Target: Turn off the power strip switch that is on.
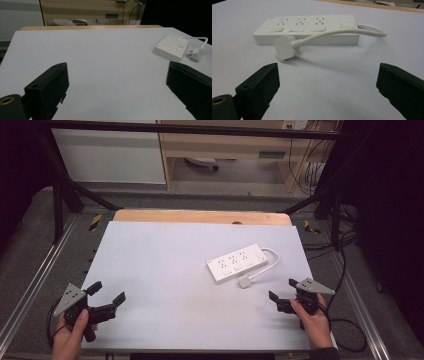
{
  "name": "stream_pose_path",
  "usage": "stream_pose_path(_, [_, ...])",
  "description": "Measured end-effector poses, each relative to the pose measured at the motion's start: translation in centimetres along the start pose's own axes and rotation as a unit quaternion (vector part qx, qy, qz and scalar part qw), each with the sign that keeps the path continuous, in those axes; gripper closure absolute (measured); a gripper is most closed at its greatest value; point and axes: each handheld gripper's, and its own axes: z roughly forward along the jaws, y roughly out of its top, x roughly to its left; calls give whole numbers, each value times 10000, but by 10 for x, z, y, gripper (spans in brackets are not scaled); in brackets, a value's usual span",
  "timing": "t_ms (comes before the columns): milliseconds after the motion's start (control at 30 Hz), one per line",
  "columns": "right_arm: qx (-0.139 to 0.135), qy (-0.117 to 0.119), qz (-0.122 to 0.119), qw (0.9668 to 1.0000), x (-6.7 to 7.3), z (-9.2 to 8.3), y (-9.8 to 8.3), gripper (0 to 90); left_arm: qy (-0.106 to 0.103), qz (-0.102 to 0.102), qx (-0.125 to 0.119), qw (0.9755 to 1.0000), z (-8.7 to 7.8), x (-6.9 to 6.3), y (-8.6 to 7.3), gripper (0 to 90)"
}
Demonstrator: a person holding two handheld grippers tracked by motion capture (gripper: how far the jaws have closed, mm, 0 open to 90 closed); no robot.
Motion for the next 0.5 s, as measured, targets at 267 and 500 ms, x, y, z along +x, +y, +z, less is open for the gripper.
stream_pose_path(267, [27, 37, 50, 10000, 0, 1, -1, 53, -28, 19, 73, 10000, 3, -1, -1, 46])
stream_pose_path(500, [75, 17, 40, 10000, 1, 1, 0, 45, -62, -11, 111, 9999, 5, -1, -2, 48])
